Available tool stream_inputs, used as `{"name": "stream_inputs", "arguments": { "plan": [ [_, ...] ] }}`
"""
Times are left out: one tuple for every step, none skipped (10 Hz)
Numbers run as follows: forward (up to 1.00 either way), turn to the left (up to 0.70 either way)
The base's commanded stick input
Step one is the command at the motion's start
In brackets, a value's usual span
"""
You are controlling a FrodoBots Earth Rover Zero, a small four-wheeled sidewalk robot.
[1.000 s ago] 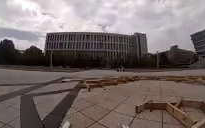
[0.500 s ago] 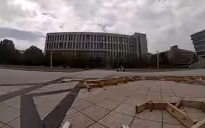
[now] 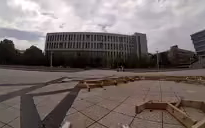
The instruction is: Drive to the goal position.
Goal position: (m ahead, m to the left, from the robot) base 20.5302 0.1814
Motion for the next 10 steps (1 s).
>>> {"name": "stream_inputs", "arguments": {
  "plan": [
    [0.06, 0.0],
    [0.06, 0.0],
    [0.07, 0.01],
    [0.06, 0.0],
    [0.06, 0.0],
    [0.06, 0.0],
    [0.06, 0.0],
    [0.06, 0.01],
    [0.06, 0.0],
    [0.06, 0.0]
  ]
}}
